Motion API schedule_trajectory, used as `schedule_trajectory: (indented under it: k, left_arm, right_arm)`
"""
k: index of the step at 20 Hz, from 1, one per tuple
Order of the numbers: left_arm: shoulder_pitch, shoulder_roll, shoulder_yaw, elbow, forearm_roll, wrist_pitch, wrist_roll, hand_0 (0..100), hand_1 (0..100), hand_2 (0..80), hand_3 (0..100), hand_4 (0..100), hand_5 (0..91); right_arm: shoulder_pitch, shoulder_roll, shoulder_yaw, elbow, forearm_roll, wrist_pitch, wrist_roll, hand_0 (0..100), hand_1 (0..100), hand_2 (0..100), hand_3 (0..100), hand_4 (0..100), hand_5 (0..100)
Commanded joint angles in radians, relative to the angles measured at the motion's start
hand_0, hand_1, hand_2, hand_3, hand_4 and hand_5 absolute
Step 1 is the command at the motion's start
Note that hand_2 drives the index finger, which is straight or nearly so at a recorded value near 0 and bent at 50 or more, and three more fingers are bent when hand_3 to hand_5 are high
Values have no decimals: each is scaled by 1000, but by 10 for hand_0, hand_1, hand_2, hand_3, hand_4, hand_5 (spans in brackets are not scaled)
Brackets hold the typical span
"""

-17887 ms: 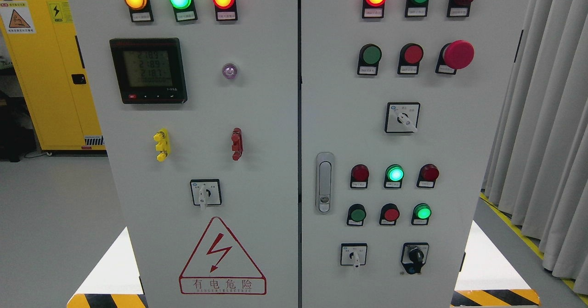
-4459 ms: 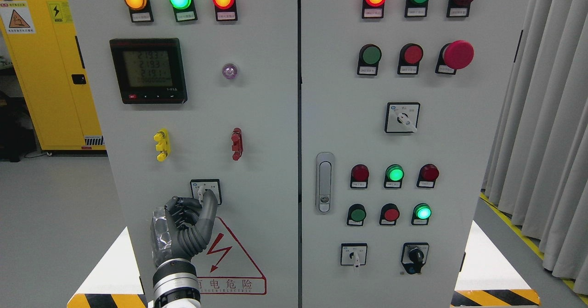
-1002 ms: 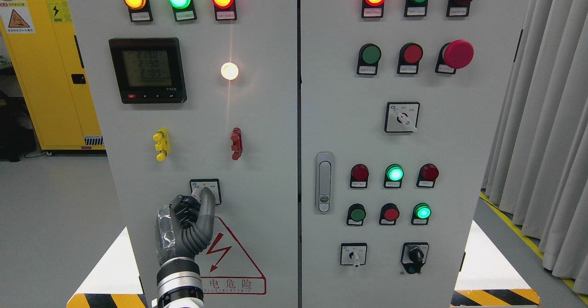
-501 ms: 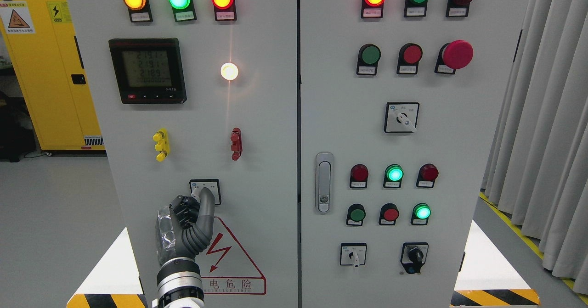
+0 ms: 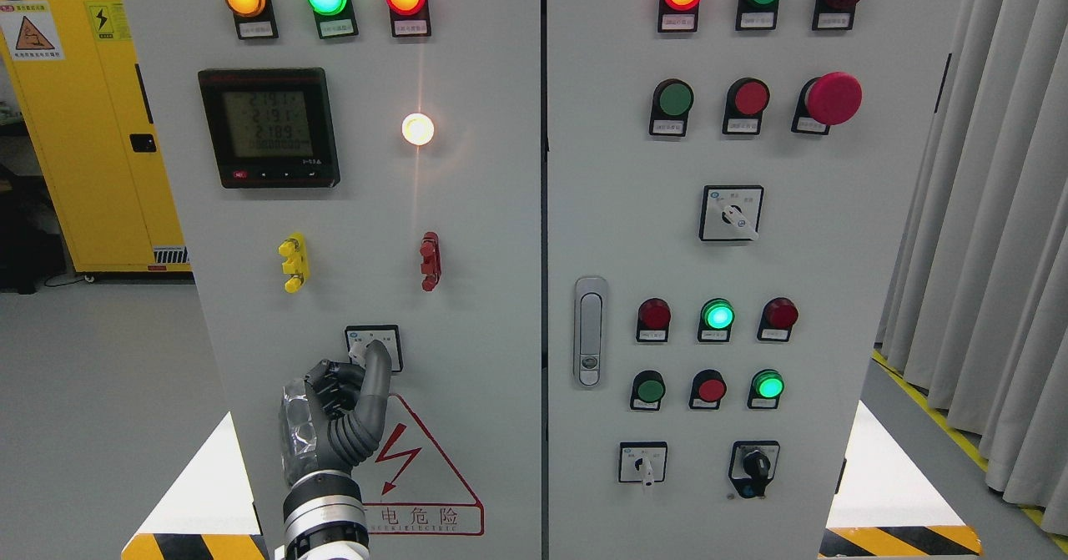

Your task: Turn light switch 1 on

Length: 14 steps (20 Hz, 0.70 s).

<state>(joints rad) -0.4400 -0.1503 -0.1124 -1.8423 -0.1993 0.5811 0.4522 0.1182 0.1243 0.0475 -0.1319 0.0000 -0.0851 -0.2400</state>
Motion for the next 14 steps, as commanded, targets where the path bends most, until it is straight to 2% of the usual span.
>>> schedule_trajectory:
  k: [1,5,10,14]
  left_arm:
    - [0,0,-1,-2,1,-15,-10,112,472,642,945,890,837]
    - [6,1,-1,-3,0,-24,-10,54,475,644,945,889,836]
    - [30,5,-1,-8,0,-35,-9,30,472,646,945,889,836]
    - [95,6,-3,-15,-2,-116,-6,24,470,649,945,889,836]
  right_arm:
    - [0,0,0,0,-29,1,-1,0,500,40,0,0,0]
    - [0,0,0,0,-29,1,-1,0,500,40,0,0,0]
    - [0,0,0,0,-29,1,-1,0,500,40,0,0,0]
    - [0,0,0,0,-29,1,-1,0,500,40,0,0,0]
